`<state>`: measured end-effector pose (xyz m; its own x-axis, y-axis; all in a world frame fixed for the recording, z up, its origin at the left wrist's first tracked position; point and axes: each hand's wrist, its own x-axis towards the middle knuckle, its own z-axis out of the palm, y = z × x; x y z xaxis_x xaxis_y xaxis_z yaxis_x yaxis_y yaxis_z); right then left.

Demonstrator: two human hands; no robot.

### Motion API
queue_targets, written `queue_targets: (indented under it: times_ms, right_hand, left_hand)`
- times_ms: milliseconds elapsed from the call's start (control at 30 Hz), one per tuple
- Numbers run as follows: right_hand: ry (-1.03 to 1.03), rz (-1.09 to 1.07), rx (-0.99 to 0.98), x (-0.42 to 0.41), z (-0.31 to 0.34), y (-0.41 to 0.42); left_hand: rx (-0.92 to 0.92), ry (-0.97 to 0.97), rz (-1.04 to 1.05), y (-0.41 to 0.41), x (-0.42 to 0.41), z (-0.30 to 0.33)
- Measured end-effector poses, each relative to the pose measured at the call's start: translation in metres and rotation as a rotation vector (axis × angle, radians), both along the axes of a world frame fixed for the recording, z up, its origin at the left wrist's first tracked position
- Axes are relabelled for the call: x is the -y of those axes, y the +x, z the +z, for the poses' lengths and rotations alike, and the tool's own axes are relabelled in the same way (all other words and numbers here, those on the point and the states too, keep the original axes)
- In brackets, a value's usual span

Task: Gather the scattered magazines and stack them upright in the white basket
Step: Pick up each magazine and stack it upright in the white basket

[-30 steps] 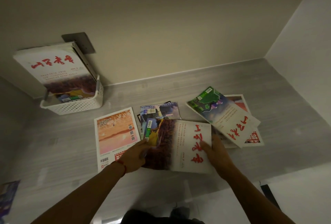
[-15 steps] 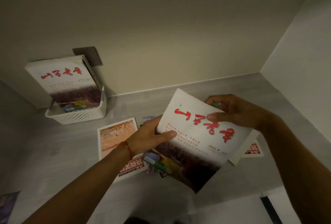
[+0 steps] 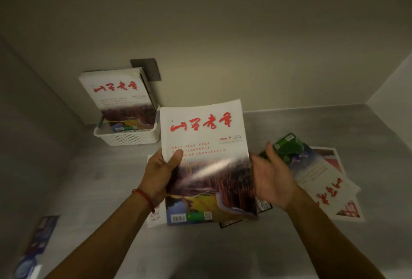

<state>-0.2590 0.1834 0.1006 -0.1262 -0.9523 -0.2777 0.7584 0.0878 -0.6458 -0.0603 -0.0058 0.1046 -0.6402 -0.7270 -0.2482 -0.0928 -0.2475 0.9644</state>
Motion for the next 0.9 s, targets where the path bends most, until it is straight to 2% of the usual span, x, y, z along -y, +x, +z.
queue_targets:
  times_ms: [100,233,300,467,633,700,900]
  right_hand:
    - [0.104,-0.007,-0.27,0.035,-0.001,0.016]
    - [0.245,0.079,-0.822,0.082,-0.008,0.037]
    - [0.246,0.099,-0.983,0.106,-0.004,0.044]
    - [0.234,-0.013,-1.224,0.184,0.014,0.057]
    - [0.219,-0.249,-1.571,0.271,0.044,0.07]
    - [0.215,-0.323,-1.668,0.301,0.054,0.077]
    - [0.264,-0.407,-1.629,0.371,0.052,0.086]
  left_hand:
    - [0.045,-0.08,0.055,0.026,0.025,-0.006]
    - [0.071,-0.137,0.131,0.057,0.06,-0.015]
    - [0.084,-0.163,0.22,0.073,0.082,-0.012]
    - [0.085,-0.423,0.211,0.105,0.157,0.014]
    - [0.14,-0.712,0.307,0.122,0.243,0.041]
    - [0.122,-0.727,0.332,0.126,0.271,0.048]
    - [0.071,-0.609,0.367,0.127,0.34,0.037]
